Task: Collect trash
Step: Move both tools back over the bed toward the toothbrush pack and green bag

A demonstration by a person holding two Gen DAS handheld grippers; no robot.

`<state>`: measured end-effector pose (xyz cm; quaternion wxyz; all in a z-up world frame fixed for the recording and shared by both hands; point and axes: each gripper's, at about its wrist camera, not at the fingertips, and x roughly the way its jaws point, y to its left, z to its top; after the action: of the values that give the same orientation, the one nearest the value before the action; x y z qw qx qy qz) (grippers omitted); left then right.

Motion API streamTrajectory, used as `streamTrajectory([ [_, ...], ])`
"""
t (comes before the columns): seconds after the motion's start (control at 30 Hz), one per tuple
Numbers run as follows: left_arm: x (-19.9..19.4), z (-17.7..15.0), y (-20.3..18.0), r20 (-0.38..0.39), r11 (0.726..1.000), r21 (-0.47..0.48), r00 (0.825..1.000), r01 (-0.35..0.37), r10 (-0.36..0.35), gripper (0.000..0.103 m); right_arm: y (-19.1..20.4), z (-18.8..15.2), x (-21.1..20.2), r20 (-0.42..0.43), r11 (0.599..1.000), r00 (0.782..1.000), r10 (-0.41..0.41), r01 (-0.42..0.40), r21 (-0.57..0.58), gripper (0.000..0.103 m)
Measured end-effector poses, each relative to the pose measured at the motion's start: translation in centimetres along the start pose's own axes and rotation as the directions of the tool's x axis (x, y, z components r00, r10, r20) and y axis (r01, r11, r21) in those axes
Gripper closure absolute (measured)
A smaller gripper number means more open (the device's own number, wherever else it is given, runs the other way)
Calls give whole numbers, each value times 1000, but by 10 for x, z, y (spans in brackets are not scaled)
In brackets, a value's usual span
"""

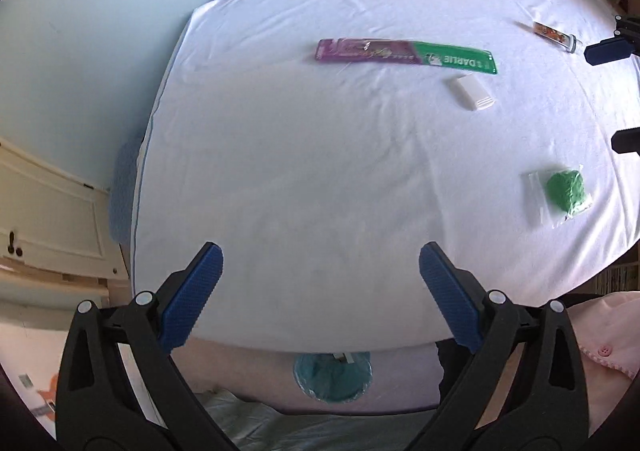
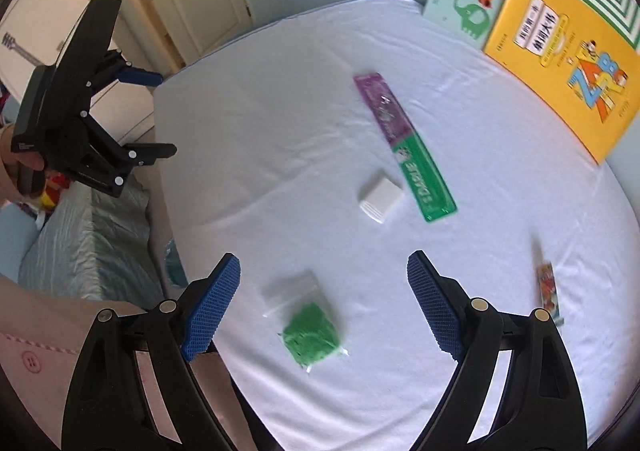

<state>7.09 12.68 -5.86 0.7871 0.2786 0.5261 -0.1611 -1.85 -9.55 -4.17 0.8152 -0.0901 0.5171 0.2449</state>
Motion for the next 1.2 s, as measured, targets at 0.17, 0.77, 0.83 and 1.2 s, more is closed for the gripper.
streamTrajectory([
  [0.17,4,43,-29,17,992,126,1000,-3,1,7,-10,-26,-1,-20,997,1000,-8,9,71,18],
  [0.77,77,137,-58,112,690,723,985,8,-129,7,21,-61,47,-78,750,987,-143,159,642,18],
  [0.83,85,144,-61,104,649,761,983,21,-154,7,26,-62,50,-83,711,985,-154,169,682,18],
  [1.2,119,169,-73,39,496,864,974,80,-225,7,30,-60,73,-181,589,963,-198,265,763,15],
])
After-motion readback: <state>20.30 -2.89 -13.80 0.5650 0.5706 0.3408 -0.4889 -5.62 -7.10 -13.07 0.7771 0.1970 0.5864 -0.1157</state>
